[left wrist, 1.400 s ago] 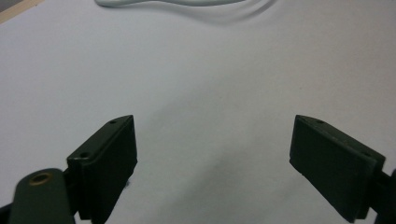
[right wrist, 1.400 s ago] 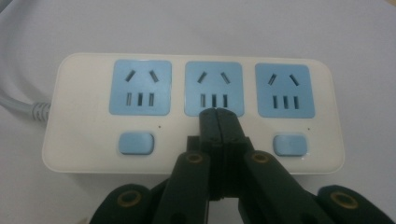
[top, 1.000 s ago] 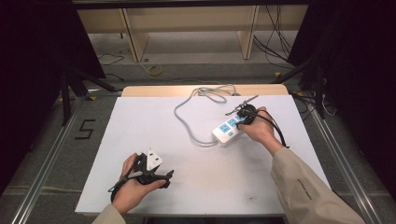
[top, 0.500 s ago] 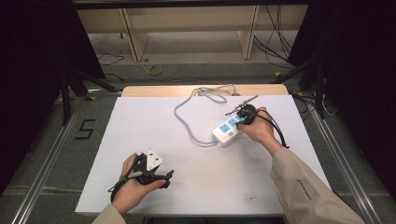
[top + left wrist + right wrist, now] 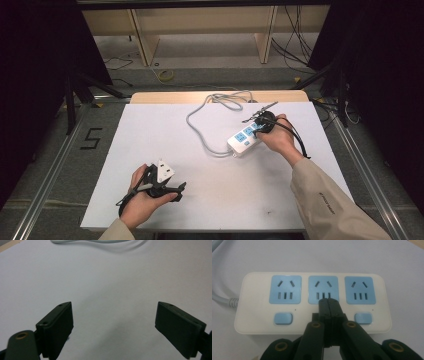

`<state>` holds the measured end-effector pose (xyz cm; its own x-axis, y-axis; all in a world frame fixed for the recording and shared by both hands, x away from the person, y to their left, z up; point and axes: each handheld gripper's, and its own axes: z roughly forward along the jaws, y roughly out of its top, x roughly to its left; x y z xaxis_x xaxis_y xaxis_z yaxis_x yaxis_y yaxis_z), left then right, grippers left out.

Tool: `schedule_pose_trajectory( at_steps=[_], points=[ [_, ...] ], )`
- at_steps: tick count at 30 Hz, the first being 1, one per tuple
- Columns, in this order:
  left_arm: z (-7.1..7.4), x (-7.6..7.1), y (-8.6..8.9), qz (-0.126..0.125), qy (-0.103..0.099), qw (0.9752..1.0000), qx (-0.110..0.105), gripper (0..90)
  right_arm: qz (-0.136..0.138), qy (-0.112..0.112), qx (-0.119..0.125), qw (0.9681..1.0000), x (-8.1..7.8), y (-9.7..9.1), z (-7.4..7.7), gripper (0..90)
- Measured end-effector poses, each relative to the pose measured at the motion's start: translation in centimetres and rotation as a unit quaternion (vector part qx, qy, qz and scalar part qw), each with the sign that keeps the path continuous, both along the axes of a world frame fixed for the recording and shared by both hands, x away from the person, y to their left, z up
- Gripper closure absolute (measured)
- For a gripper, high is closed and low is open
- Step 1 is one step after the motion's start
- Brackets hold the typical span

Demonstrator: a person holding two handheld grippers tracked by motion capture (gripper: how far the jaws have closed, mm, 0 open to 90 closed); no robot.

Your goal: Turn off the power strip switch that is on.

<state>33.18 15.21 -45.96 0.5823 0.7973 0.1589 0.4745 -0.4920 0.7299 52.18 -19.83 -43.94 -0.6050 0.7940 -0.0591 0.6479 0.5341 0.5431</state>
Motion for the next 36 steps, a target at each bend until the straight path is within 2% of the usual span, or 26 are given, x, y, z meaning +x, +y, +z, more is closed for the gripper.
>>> schedule_pose_trajectory(
  at_steps=[9,16,19,36],
  points=[
    [0.0,0.0,0.0,0.001,0.000,1.0000,-0.001,14.7,0.000,-0.005,0.007,1.0000,-0.1,0.0,0.2,90.0],
    [0.0,0.0,0.0,0.001,-0.001,1.0000,0.000,14.7,-0.001,-0.019,0.016,0.9997,-0.2,-0.2,0.5,90.0],
    [0.0,0.0,0.0,0.001,0.000,1.0000,0.000,14.7,-0.003,-0.020,0.024,0.9995,-0.3,-0.4,0.7,86.5],
    [0.0,0.0,0.0,0.004,0.000,1.0000,0.000,14.7,-0.001,-0.037,0.039,0.9986,-1.2,-1.3,1.8,80.0]
  ],
)
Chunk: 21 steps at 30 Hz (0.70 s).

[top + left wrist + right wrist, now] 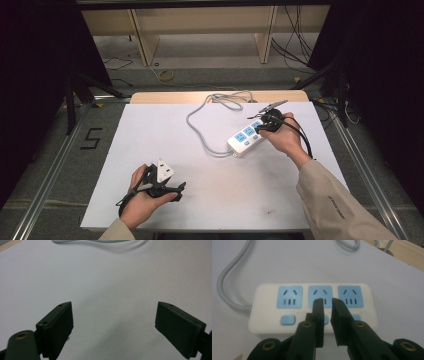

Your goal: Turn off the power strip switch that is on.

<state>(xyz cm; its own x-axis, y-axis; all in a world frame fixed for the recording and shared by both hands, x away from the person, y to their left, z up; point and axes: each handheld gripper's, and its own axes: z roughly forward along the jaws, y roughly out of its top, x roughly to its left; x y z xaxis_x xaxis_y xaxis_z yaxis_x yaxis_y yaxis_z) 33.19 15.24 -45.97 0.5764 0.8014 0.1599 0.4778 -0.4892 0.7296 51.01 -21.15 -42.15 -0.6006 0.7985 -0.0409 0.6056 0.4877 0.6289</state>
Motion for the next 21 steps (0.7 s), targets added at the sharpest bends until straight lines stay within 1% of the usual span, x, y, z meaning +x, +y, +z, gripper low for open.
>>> schedule_pose_trajectory(
  at_steps=[4,7,9,12,14,21],
  points=[
    [0.0,0.0,0.0,0.001,0.001,1.0000,0.001,14.8,0.002,-0.004,0.004,1.0000,-0.5,-0.3,0.2,77.8],
    [0.0,0.0,0.0,0.002,0.001,1.0000,0.000,14.9,0.005,-0.003,0.006,1.0000,-0.9,-0.5,0.4,74.9],
    [0.0,0.0,0.0,0.002,0.000,1.0000,0.000,14.9,0.008,-0.005,0.005,0.9999,-1.2,-0.6,0.5,72.8],
    [0.0,0.0,0.0,0.002,0.001,1.0000,0.000,14.9,0.011,-0.006,0.011,0.9999,-1.7,-0.7,0.7,68.2],
    [0.0,0.0,0.0,0.002,0.001,1.0000,0.001,14.9,0.017,-0.009,0.005,0.9998,-2.0,-0.7,0.7,65.8],
    [0.0,0.0,0.0,0.003,0.001,1.0000,0.001,15.0,0.024,-0.012,0.006,0.9996,-3.0,-1.0,0.8,58.3]
  ],
)
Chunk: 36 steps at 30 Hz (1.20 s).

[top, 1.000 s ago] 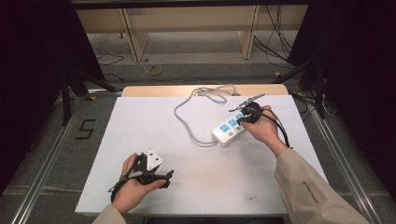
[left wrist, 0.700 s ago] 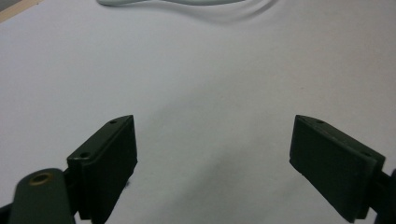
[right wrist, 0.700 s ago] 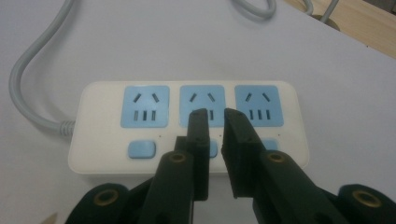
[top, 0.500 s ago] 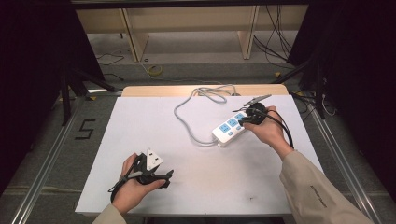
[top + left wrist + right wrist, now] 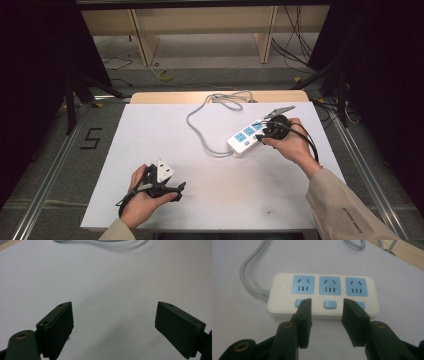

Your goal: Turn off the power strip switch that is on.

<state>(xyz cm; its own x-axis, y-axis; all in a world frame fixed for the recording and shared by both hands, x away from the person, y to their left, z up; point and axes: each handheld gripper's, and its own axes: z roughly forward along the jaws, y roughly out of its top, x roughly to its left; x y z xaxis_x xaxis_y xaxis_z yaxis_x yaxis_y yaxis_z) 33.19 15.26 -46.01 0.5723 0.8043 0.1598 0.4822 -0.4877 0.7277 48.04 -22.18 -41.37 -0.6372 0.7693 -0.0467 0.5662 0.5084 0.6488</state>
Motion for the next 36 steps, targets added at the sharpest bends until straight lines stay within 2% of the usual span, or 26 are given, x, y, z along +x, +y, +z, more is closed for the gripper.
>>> schedule_pose_trajectory(
  at_steps=[8,15,19,30,36],
  points=[
    [0.0,0.0,0.0,0.001,0.001,1.0000,0.000,14.9,0.017,-0.003,0.020,0.9996,-1.1,-0.2,0.6,50.2],
    [0.0,0.0,0.0,0.002,0.001,1.0000,-0.002,14.9,0.022,-0.005,0.032,0.9992,-2.7,-0.6,0.7,43.1],
    [0.0,0.0,0.0,0.002,0.001,1.0000,-0.002,14.9,0.026,-0.023,0.046,0.9983,-3.8,-1.2,0.7,41.3],
    [0.0,0.0,0.1,0.003,0.002,1.0000,-0.003,14.9,0.042,-0.038,0.061,0.9965,-7.3,-2.9,-0.2,37.0],
    [0.0,0.0,0.0,0.002,0.002,1.0000,-0.004,14.9,0.037,-0.050,0.078,0.9950,-9.0,-4.2,-0.7,36.5]
  ],
)
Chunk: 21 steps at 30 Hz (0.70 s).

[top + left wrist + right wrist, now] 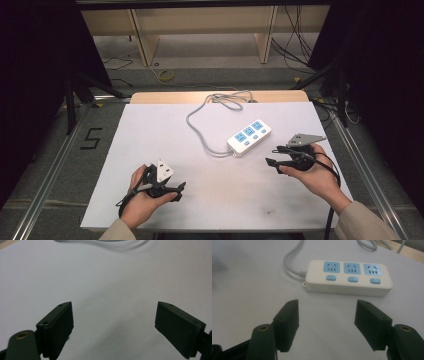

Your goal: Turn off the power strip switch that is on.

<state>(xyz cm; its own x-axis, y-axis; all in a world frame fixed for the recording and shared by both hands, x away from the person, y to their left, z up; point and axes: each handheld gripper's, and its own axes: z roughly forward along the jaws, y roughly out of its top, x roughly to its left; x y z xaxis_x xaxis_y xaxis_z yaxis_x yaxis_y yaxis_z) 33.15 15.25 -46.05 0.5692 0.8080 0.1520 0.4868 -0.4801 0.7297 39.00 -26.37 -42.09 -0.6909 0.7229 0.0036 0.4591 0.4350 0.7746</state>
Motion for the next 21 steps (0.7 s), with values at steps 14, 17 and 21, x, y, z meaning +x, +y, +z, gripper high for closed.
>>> schedule_pose_trajectory(
  at_steps=[14,17,21],
  points=[
    [0.0,-0.2,-0.3,-0.009,0.004,0.9999,-0.006,14.9,-0.011,0.001,0.024,0.9996,-3.0,-1.8,-1.7,34.7],
    [0.1,-0.2,-0.4,-0.012,0.006,0.9998,-0.013,14.9,-0.013,0.002,0.025,0.9996,-3.0,-2.0,-1.7,34.3],
    [0.2,-0.4,-0.8,-0.020,0.009,0.9994,-0.028,14.9,-0.020,-0.001,0.029,0.9994,-3.0,-2.3,-1.6,33.8]
  ],
)
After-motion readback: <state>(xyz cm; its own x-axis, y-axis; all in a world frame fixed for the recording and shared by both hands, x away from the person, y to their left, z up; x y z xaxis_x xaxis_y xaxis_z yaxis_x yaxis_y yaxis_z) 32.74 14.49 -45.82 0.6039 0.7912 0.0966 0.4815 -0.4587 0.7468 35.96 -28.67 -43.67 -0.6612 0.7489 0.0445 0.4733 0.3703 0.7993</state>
